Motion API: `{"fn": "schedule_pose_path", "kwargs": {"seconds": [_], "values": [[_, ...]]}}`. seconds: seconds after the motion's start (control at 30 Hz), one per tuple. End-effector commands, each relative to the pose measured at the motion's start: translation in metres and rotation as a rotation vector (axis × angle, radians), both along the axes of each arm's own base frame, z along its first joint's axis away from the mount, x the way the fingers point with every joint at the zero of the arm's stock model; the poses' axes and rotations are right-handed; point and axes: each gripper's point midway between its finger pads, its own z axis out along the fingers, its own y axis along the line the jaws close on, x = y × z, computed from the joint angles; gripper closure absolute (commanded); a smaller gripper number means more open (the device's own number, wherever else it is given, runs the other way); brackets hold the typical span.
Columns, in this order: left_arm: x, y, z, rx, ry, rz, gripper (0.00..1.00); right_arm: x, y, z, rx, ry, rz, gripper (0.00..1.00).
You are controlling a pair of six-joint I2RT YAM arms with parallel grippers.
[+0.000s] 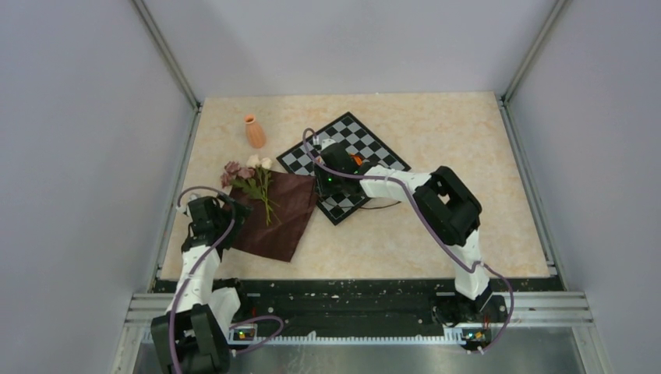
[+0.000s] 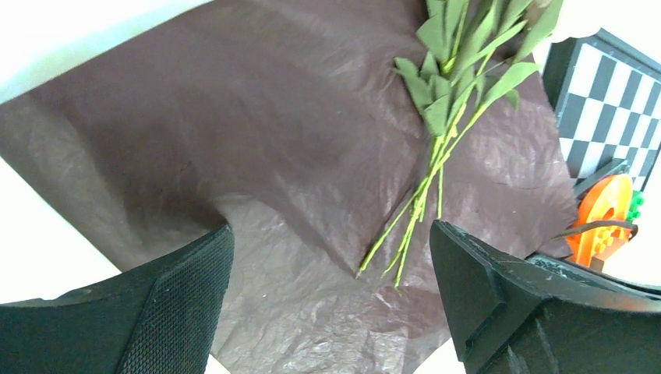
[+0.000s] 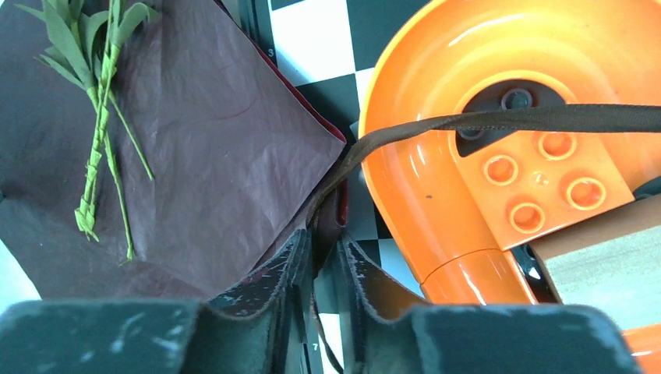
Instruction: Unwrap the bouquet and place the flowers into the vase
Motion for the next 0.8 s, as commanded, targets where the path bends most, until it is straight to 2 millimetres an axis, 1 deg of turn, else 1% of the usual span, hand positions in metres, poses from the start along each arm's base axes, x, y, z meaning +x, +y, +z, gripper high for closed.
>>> {"fn": "schedule_pose_path", "kwargs": {"seconds": [0.0,0.07,0.13,0.23,0.33,0.37,0.4,0.43,0.5,0.53,0.57,0.63,0.7,0.73,0.77], "values": [[0.000,0.006,-0.004,0.005,-0.015,0.035,0.01,0.015,0.006,0.009,0.013,-0.041,-0.031,0.86],[-0.001,0.005,-0.004,0.006,-0.015,0.033,0.01,0.015,0.005,0.007,0.003,-0.036,-0.032,0.94],[-0.002,0.005,-0.005,0.006,-0.016,0.032,0.01,0.014,0.005,0.005,-0.003,-0.031,-0.031,0.99],[-0.004,0.005,-0.002,0.010,-0.018,0.029,0.01,0.013,0.003,0.004,-0.010,-0.023,-0.035,1.00],[-0.003,0.006,0.009,0.032,-0.032,0.012,0.01,0.012,0.004,0.012,0.004,-0.036,-0.024,0.99],[-0.002,0.006,0.016,0.047,-0.042,0.000,0.01,0.011,0.004,0.017,0.012,-0.041,-0.017,0.91],[-0.001,0.006,0.023,0.061,-0.052,-0.016,0.01,0.010,0.005,0.023,0.023,-0.049,-0.009,0.77],[0.000,0.006,0.031,0.068,-0.066,-0.028,0.01,0.009,0.005,0.029,0.033,-0.054,0.000,0.65],[0.007,-0.003,0.046,0.061,-0.121,-0.089,0.01,0.005,0.007,0.040,0.056,-0.064,0.021,0.48],[0.010,-0.008,0.053,0.052,-0.140,-0.116,0.01,0.002,0.008,0.046,0.069,-0.068,0.033,0.43],[0.012,-0.012,0.057,0.046,-0.152,-0.140,0.01,0.000,0.008,0.054,0.086,-0.073,0.042,0.39],[0.017,-0.017,0.067,0.071,-0.169,-0.190,0.01,-0.006,0.008,0.069,0.119,-0.083,0.066,0.36],[0.023,-0.024,0.075,0.097,-0.190,-0.242,0.01,-0.012,0.007,0.085,0.150,-0.102,0.083,0.34],[0.026,-0.028,0.077,0.101,-0.205,-0.269,0.01,-0.015,0.005,0.099,0.169,-0.120,0.093,0.34],[0.030,-0.032,0.080,0.100,-0.220,-0.290,0.01,-0.018,0.002,0.107,0.178,-0.134,0.101,0.34]]}}
